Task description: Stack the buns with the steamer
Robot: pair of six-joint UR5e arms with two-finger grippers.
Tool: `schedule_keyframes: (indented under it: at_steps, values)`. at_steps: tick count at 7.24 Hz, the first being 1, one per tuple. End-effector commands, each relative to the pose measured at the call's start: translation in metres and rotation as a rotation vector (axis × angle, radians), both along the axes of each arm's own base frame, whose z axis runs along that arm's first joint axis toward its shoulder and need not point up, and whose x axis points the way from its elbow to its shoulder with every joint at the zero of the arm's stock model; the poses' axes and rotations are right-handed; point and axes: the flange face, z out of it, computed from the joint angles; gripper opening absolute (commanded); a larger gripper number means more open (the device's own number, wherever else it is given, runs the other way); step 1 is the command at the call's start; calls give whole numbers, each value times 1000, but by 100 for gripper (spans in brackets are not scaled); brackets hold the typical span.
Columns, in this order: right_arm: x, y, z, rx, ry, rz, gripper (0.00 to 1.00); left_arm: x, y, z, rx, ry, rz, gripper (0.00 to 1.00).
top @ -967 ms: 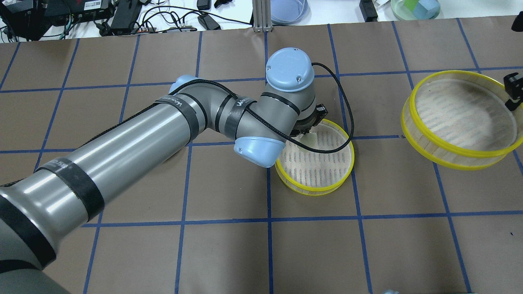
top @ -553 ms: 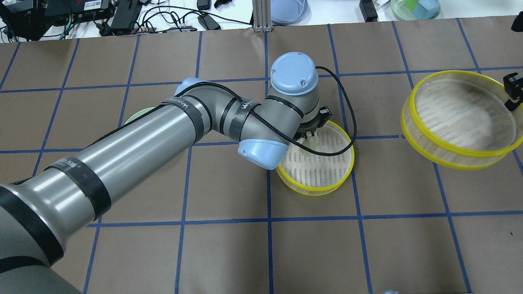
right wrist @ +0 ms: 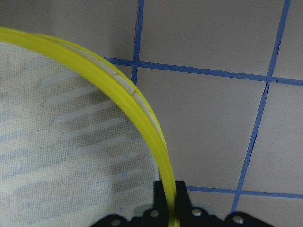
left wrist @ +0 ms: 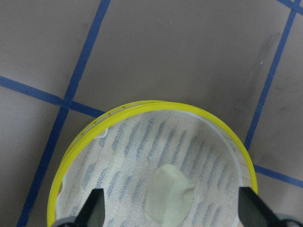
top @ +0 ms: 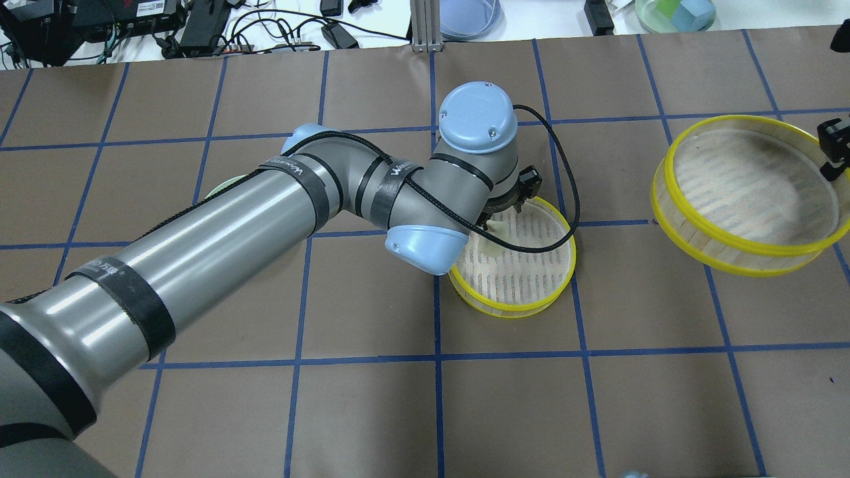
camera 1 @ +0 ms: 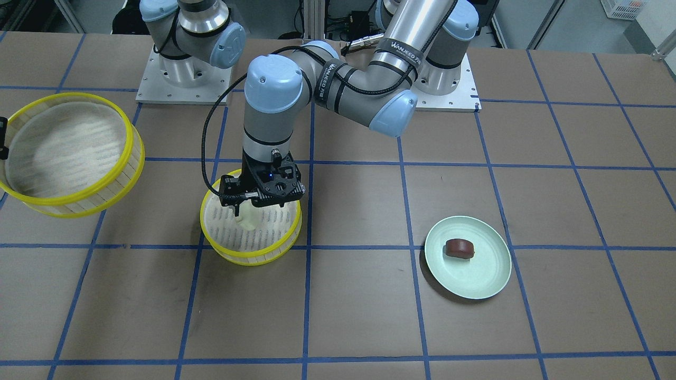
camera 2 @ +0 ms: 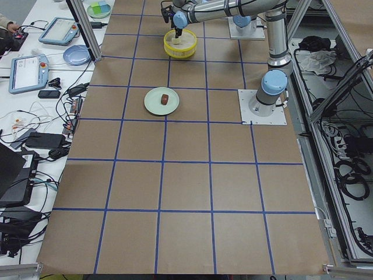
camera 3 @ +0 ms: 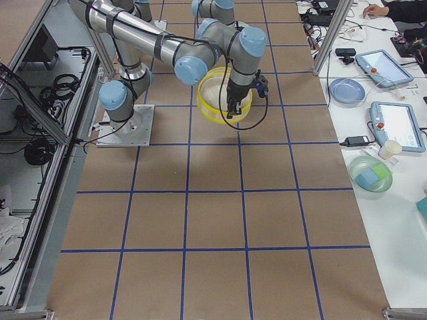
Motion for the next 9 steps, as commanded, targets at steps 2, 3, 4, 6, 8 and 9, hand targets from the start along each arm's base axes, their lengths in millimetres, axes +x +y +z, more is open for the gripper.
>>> schedule_keyframes:
  at_steps: [2,3,4,6,8,9]
  values:
    - [37,-14,-5,-4,4,-26,0,85,-27,49,24,-74,-105,100]
    - [83,-26,-13,-3,14,-53,0,141,-42,55,54,-126,-147,100]
    - [137,-42,-38,26,10,-88,0,198,-59,59,52,-216,-187,100]
    - [219,-51,-58,18,22,-97,0,306,-82,60,84,-251,-266,100]
    - [276,-35,-80,11,-9,-120,0,380,-86,14,163,-231,-316,100]
    - [289,-24,-98,-34,10,-108,0,399,-89,-7,163,-230,-296,98]
